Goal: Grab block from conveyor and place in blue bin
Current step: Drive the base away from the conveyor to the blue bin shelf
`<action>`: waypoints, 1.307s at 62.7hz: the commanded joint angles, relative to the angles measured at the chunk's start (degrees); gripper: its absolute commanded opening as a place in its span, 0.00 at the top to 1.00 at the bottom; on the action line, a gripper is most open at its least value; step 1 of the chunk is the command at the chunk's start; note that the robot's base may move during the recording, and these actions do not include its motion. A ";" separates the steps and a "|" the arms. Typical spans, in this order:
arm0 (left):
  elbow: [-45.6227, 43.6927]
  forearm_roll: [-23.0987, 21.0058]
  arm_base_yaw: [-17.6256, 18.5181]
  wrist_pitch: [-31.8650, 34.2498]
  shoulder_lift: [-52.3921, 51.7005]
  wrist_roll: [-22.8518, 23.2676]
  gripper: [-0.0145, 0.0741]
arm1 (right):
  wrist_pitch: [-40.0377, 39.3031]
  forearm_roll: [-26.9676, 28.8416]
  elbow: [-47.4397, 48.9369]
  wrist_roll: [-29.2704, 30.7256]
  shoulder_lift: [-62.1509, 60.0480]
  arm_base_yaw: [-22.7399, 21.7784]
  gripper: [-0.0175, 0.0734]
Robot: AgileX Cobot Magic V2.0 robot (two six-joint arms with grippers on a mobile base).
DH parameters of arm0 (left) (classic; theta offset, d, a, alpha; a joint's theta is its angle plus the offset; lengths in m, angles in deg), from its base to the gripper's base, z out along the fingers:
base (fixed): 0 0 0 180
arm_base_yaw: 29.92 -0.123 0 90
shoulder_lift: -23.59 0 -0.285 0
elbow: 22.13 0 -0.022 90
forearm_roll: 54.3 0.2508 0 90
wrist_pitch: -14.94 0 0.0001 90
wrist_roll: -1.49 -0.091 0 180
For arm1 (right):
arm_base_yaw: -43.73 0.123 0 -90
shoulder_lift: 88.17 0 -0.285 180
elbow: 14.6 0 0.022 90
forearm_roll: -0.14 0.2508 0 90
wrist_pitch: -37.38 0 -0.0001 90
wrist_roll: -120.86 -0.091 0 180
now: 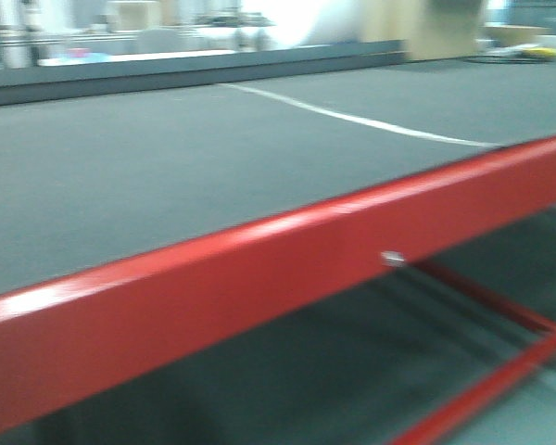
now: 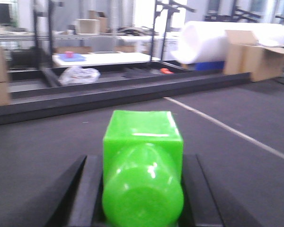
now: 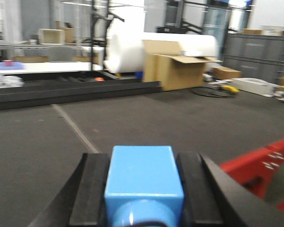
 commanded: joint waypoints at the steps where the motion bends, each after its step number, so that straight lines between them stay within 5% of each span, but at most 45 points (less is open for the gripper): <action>1: 0.11 -0.44 0.20 1.10 -0.10 0.30 0.96 | -1.37 -0.38 -0.07 -0.13 -0.20 -0.18 0.99; 82: 0.11 -0.11 0.20 1.08 -0.10 0.30 0.96 | -1.37 -0.38 -0.07 -0.13 -0.20 -0.18 0.99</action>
